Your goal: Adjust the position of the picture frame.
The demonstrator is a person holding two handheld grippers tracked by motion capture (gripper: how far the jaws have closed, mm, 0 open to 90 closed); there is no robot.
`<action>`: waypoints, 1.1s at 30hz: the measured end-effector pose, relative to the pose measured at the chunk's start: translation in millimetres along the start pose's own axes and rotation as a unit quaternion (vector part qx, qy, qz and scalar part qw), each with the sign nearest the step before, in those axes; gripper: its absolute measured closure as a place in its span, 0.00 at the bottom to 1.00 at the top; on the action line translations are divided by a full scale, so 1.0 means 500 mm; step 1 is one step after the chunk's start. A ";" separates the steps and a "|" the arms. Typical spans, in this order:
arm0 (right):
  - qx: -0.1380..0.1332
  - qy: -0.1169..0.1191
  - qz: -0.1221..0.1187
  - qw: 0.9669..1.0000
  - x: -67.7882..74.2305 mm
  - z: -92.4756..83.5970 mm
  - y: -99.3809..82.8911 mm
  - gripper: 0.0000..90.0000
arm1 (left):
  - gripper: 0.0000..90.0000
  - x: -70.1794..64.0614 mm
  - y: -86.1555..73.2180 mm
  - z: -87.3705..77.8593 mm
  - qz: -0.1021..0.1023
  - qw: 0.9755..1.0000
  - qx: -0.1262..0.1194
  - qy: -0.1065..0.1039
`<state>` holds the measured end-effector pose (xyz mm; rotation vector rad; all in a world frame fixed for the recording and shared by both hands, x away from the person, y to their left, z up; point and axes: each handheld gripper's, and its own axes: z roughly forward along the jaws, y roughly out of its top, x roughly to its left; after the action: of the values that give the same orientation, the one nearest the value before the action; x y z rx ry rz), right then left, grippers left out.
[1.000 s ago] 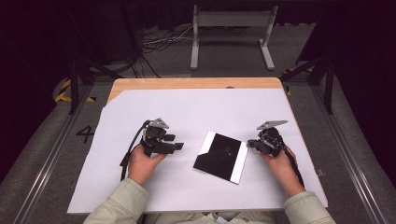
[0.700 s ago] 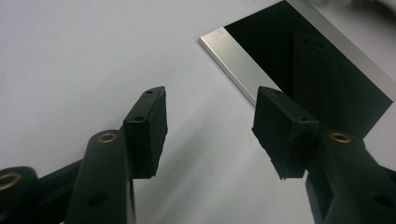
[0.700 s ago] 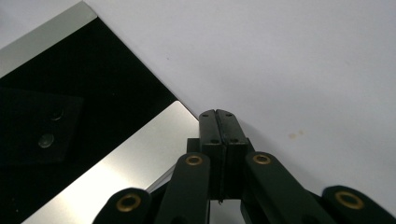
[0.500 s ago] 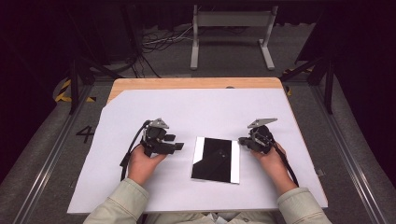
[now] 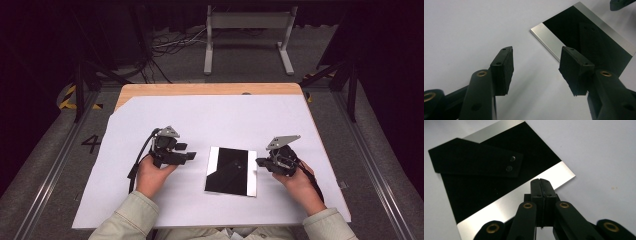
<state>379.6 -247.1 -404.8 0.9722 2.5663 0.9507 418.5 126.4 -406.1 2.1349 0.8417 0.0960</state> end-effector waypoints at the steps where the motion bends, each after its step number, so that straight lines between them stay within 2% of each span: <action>1: 0.002 0.002 -0.004 1.000 0.004 -0.003 -0.002 1.00 | 0.50 0.001 0.000 -0.002 0.003 1.000 -0.002 -0.001; 6: 0.008 0.025 -0.026 0.999 0.027 -0.017 -0.009 1.00 | 0.50 0.002 0.000 -0.003 0.000 1.000 -0.004 0.000; 12: 0.026 0.026 -0.051 0.998 0.053 -0.019 -0.014 1.00 | 0.50 0.002 0.000 0.000 0.002 1.000 0.000 -0.001; 18: 0.042 0.045 -0.071 0.996 0.078 -0.017 -0.021 1.00 | 0.50 0.002 0.000 0.001 0.000 1.000 0.002 -0.001; 20: 0.056 0.051 -0.086 0.993 0.087 -0.014 -0.026 1.00 | 0.50 0.003 0.000 0.002 0.002 1.000 0.002 -0.001; 25: 0.062 0.067 -0.100 0.991 0.097 -0.012 -0.032 1.00 | 0.50 0.003 0.000 0.002 0.001 1.000 0.004 -0.002; 26: 0.066 0.075 -0.112 0.989 0.104 -0.010 -0.035 1.00 | 0.50 0.003 0.000 0.002 0.001 1.000 0.004 -0.002; 33: 0.075 0.088 -0.122 0.986 0.112 -0.005 -0.040 1.00 | 0.50 0.003 0.000 0.002 0.001 1.000 0.003 -0.002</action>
<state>326.6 -222.7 -415.5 0.6112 2.8566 0.8184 420.0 126.5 -407.2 2.1414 0.8388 0.0904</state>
